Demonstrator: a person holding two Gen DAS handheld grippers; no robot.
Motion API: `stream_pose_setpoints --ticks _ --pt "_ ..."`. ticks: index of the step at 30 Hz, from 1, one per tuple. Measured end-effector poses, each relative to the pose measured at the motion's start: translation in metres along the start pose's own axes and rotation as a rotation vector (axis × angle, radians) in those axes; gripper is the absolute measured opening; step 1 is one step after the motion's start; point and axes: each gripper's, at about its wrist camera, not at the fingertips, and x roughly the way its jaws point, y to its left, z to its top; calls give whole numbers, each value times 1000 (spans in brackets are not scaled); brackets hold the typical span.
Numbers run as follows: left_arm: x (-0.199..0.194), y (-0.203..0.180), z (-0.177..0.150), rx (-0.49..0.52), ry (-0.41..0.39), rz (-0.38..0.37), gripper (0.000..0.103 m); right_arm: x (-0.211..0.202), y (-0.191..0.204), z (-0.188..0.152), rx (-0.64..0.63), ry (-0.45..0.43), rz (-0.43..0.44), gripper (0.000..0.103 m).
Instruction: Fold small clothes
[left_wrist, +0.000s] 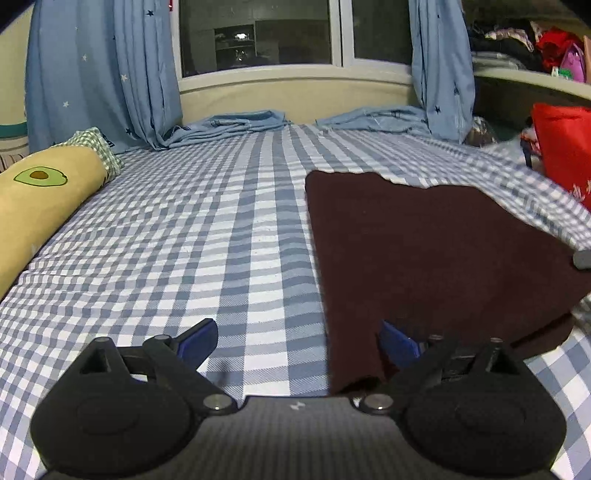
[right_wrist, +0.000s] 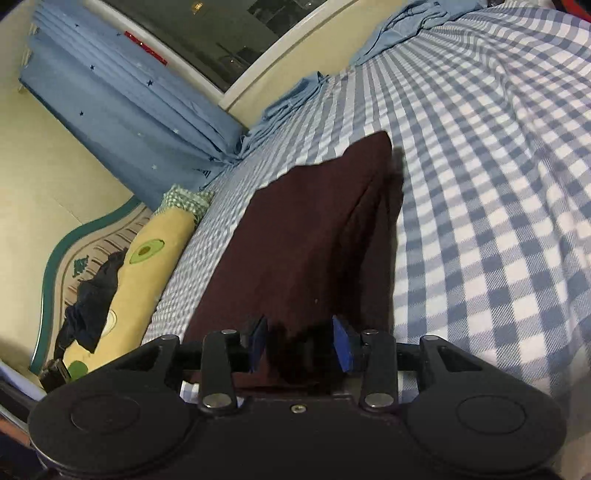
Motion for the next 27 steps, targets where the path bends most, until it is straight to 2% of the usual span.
stream_pose_setpoints --ticks 1,4,5,6,9,11,12,15,17,21,22,25,27 --pt "2 -2 -1 12 5 6 97 -1 0 0 14 -19 23 17" --pt "5 -5 -6 34 -4 32 98 -19 -5 -13 111 -109 179 16" --pt "6 -4 -6 34 0 30 98 -23 -13 -19 142 -123 194 16" --pt "8 -4 -7 33 8 26 99 -21 -19 -25 172 -117 171 16" --pt "10 -2 -9 38 18 19 99 -6 -39 -49 179 -23 8 13" --pt "4 0 -6 40 15 25 97 -18 -42 -57 237 -67 48 26" --pt "-2 1 -4 44 3 27 97 -29 -37 -58 230 -94 38 32" --pt "-20 3 4 28 -49 -3 97 -61 -8 -60 126 -172 -7 32" --pt "-23 3 8 4 -56 -45 97 -70 14 -60 73 -193 28 32" --pt "-11 -4 2 -12 -6 -89 97 -52 40 -63 29 -142 92 32" --pt "-7 -6 -2 -9 5 -82 97 -42 41 -66 36 -123 82 37" --pt "12 -10 -13 34 76 -41 98 -20 36 -78 66 -81 -1 43" --pt "10 -6 -15 12 69 -47 98 -15 29 -85 88 -60 -89 42"
